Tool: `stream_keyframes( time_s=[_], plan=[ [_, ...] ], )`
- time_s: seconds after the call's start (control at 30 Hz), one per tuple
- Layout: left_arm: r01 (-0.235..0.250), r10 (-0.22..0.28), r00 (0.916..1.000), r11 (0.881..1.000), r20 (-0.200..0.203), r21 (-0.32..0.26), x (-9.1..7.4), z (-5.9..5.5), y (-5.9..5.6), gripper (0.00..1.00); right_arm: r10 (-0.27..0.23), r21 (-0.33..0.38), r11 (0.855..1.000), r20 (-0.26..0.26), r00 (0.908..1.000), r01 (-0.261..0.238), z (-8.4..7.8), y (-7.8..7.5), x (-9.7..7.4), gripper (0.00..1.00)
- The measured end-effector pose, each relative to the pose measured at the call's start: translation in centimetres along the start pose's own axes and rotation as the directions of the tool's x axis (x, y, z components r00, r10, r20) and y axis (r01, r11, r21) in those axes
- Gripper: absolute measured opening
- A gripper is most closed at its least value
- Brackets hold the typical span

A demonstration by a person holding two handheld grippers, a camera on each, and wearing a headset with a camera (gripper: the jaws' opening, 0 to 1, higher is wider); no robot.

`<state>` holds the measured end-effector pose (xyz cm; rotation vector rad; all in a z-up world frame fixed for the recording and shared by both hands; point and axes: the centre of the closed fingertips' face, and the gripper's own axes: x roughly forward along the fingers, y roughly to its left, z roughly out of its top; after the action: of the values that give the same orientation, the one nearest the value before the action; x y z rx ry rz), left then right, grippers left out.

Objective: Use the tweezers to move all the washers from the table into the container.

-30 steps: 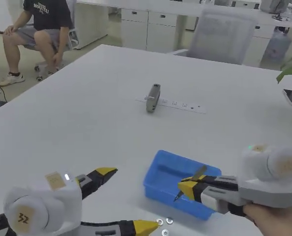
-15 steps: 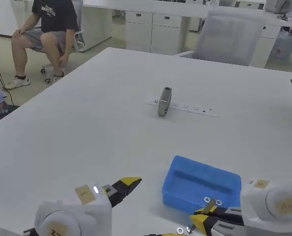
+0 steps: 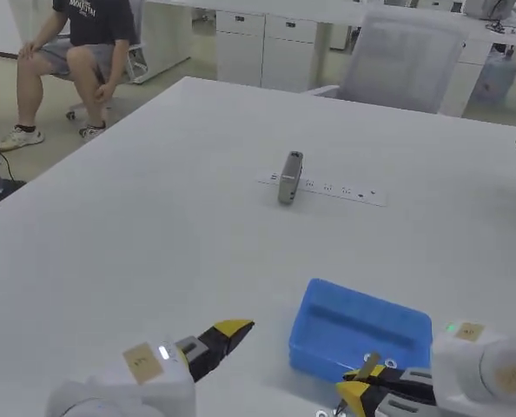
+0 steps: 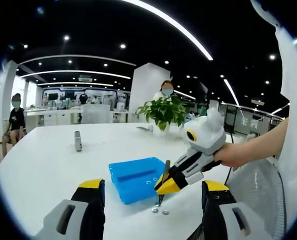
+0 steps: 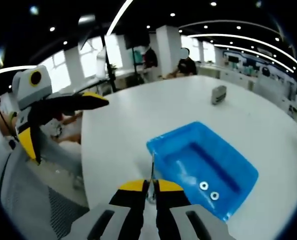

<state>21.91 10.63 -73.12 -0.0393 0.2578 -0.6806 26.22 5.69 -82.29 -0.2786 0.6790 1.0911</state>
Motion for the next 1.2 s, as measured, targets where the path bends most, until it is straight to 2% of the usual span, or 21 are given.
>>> stream_keyframes(
  time_s=[0.03,0.13,0.23,0.37,0.43,0.57,0.67,0.73,0.87,1.03,1.2],
  plan=[
    [0.001,-0.001,1.0000,1.000,0.001,-0.001,0.0,0.0,0.0,0.81,0.004,-0.010,1.000,-0.015,0.9999,-0.004,-0.3,0.1,0.1,0.04],
    [-0.001,0.001,1.0000,1.000,0.001,0.002,0.0,0.1,0.0,0.81,0.017,-0.017,1.000,-0.005,0.9998,-0.017,0.1,0.5,0.0,0.04],
    [-0.006,0.006,1.0000,1.000,-0.002,0.006,0.0,0.1,0.1,0.80,0.019,-0.095,0.995,-0.020,0.9996,-0.021,0.1,0.9,0.0,0.04],
    [-0.012,0.012,0.9999,1.000,0.000,0.009,0.0,0.1,0.2,0.80,0.011,-0.135,0.991,-0.030,0.9995,-0.015,0.0,1.1,-0.2,0.03],
    [-0.015,0.015,0.9999,1.000,0.003,0.009,-0.1,0.2,0.2,0.80,-0.004,-0.184,0.983,-0.037,0.9993,-0.003,0.0,1.0,-0.3,0.03],
    [-0.022,0.022,0.9998,1.000,0.003,0.011,-0.1,0.2,0.4,0.80,-0.013,-0.188,0.982,-0.022,0.9997,0.009,0.3,1.5,-0.7,0.03],
    [-0.025,0.025,0.9997,1.000,0.003,0.013,-0.1,0.2,0.4,0.80,0.015,-0.136,0.991,0.029,0.9995,-0.010,1.6,2.0,-1.3,0.03],
    [-0.025,0.025,0.9997,1.000,0.004,0.011,-0.1,0.2,0.4,0.80,0.014,-0.116,0.993,0.037,0.9992,-0.010,2.0,1.9,-1.7,0.03],
    [-0.024,0.024,0.9997,1.000,0.000,0.013,0.0,0.2,0.4,0.79,0.018,-0.045,0.999,0.101,0.9947,-0.014,3.8,1.4,-2.7,0.03],
    [-0.022,0.022,0.9998,1.000,-0.003,0.013,0.0,0.1,0.4,0.79,-0.004,0.092,0.996,0.194,0.9810,-0.014,6.2,-0.3,-4.0,0.03],
    [-0.019,0.019,0.9998,1.000,-0.005,0.012,0.0,0.1,0.4,0.79,-0.017,0.124,0.992,0.231,0.9728,-0.012,7.6,-1.8,-5.0,0.03]
  ],
)
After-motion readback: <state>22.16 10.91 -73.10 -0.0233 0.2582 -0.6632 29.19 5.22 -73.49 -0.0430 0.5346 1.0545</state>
